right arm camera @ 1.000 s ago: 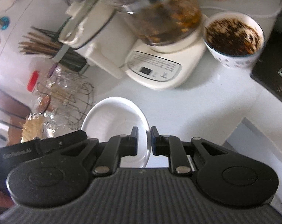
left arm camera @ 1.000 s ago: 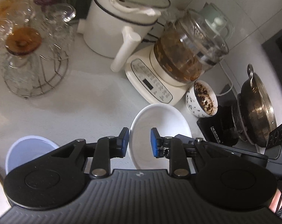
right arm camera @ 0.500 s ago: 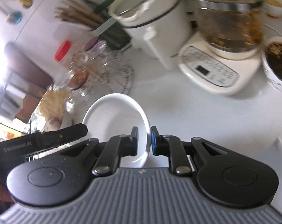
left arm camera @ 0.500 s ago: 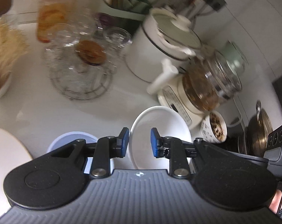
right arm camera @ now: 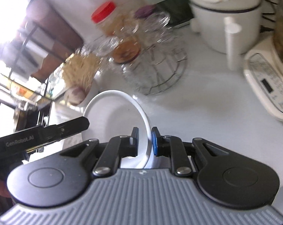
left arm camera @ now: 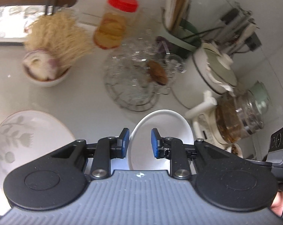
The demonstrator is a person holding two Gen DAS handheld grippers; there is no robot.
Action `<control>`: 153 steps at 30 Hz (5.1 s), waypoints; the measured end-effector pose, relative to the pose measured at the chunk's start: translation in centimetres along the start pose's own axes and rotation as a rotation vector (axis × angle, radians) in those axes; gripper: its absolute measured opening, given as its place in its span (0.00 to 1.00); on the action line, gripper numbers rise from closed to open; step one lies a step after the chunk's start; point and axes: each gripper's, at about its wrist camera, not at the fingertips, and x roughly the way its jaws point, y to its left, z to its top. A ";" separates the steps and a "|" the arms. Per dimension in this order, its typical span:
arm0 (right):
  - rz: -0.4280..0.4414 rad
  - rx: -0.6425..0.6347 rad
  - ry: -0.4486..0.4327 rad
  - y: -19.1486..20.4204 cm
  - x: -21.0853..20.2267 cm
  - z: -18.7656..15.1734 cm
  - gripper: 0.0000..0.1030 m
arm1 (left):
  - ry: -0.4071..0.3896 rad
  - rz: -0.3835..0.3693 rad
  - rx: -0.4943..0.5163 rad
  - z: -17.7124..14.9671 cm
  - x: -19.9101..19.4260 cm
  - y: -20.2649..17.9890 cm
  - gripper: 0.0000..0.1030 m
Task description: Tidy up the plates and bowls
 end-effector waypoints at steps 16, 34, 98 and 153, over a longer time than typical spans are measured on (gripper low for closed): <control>-0.031 -0.054 0.177 0.2 3.4 -1.5 0.18 | 0.086 0.101 -0.078 -2.2 2.3 2.3 0.27; 0.024 -0.100 0.137 -0.5 3.1 -1.1 0.19 | 0.095 0.178 -0.086 -3.0 2.5 1.9 0.27; -0.059 0.033 0.122 -10.0 4.6 -3.4 0.16 | 0.272 0.141 -0.041 -6.7 11.2 -2.0 0.49; 0.042 -0.045 -0.071 3.6 0.0 0.2 0.19 | 0.071 -0.022 -0.013 -0.3 -1.6 3.1 0.23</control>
